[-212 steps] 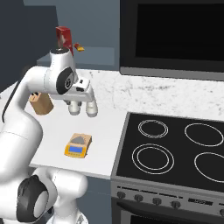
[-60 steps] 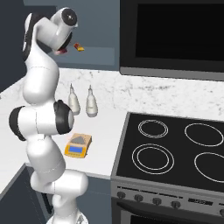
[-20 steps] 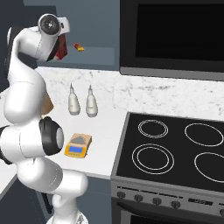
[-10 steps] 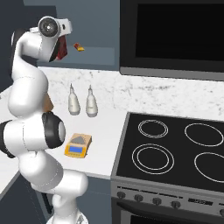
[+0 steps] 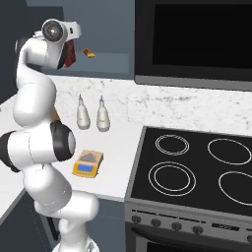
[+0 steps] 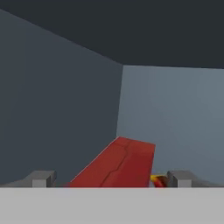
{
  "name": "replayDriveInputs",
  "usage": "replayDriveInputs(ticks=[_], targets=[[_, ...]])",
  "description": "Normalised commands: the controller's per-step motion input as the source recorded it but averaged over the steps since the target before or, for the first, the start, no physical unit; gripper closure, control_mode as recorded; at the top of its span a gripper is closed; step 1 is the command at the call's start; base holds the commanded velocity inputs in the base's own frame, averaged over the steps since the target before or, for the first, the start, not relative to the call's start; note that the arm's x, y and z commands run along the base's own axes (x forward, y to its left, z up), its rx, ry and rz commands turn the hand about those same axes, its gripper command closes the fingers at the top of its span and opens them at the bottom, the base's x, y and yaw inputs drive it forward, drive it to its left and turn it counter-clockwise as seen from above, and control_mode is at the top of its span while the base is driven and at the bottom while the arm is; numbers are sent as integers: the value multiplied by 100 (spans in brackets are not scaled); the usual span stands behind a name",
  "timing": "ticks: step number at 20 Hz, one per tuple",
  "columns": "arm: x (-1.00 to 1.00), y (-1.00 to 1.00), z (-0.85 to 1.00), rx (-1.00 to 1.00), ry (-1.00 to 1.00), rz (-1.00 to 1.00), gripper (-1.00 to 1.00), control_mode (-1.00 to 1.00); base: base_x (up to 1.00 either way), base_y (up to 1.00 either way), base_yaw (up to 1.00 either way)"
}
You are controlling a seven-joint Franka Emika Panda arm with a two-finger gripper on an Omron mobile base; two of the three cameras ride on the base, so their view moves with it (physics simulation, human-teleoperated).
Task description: Pick the cereal and place it on the digital scale for weighing, and close the cabinet.
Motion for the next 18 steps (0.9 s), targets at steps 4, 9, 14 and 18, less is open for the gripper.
replayDriveInputs(ticks=[4,9,14,18], targets=[[0,24,-21,-1,1,0,-100,-100,0,0,0],[0,1,-33,-1,7,0,-100,-100,0,0,0],[0,-18,-34,1,10,0,-100,-100,0,0,0],[8,24,-38,-2,11,-3,100,-100,0,0,0]])
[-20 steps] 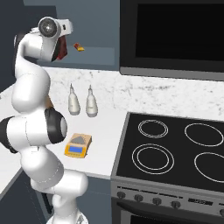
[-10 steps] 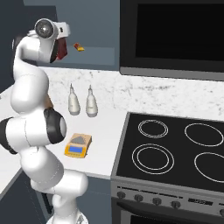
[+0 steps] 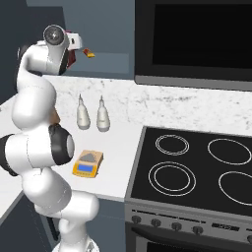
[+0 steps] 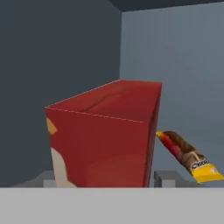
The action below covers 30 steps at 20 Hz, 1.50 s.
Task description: Pick the cereal and place it on the digital scale for weighing, and close the cabinet.
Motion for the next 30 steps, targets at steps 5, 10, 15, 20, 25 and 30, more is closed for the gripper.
replayDriveInputs(ticks=[5,10,15,20,25,30], targets=[[30,33,-10,-1,2,-3,100,-100,0,0,0],[-9,6,0,0,-4,-1,100,-100,0,0,0],[-36,-24,0,4,-13,-1,100,-100,0,0,0],[-73,-14,0,3,-24,0,100,-100,0,0,0],[-99,-19,0,4,-32,0,100,-100,0,0,0],[-100,-47,7,8,-33,0,100,-100,0,0,0]])
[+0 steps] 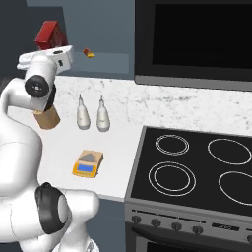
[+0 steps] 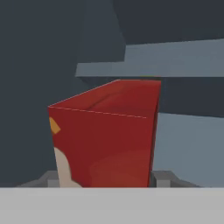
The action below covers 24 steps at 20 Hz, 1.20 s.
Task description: Pick the cereal and place it on the digital scale for weighing, and close the cabinet.
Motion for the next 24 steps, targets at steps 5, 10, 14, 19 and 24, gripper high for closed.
replayDriveInputs(ticks=[5,10,14,19,24], targets=[[-100,-70,27,16,-9,0,100,-100,0,0,0],[-100,-64,5,8,6,1,100,-100,0,0,0],[-100,-66,0,1,29,12,100,-100,0,0,0],[-67,-55,-15,0,33,25,100,-100,0,0,0],[-10,-14,-45,-8,21,39,100,-100,0,0,0]])
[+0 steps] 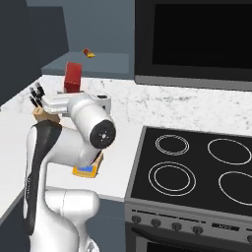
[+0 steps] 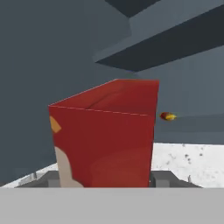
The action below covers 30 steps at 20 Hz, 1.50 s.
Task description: Pick the cereal and place it on the digital scale for weighing, and close the cabinet.
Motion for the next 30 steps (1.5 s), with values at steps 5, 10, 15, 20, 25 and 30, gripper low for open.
replayDriveInputs(ticks=[5,10,15,20,25,30], targets=[[-1,2,-51,-17,1,43,100,-100,0,0,0],[33,6,-71,-15,2,36,100,-100,0,0,0],[55,13,-83,-9,0,6,100,-100,0,0,0],[52,11,-62,-5,5,2,100,-100,0,0,0],[8,21,-57,-6,7,3,100,-100,0,0,0],[20,12,-63,-6,5,4,100,-100,0,0,0]])
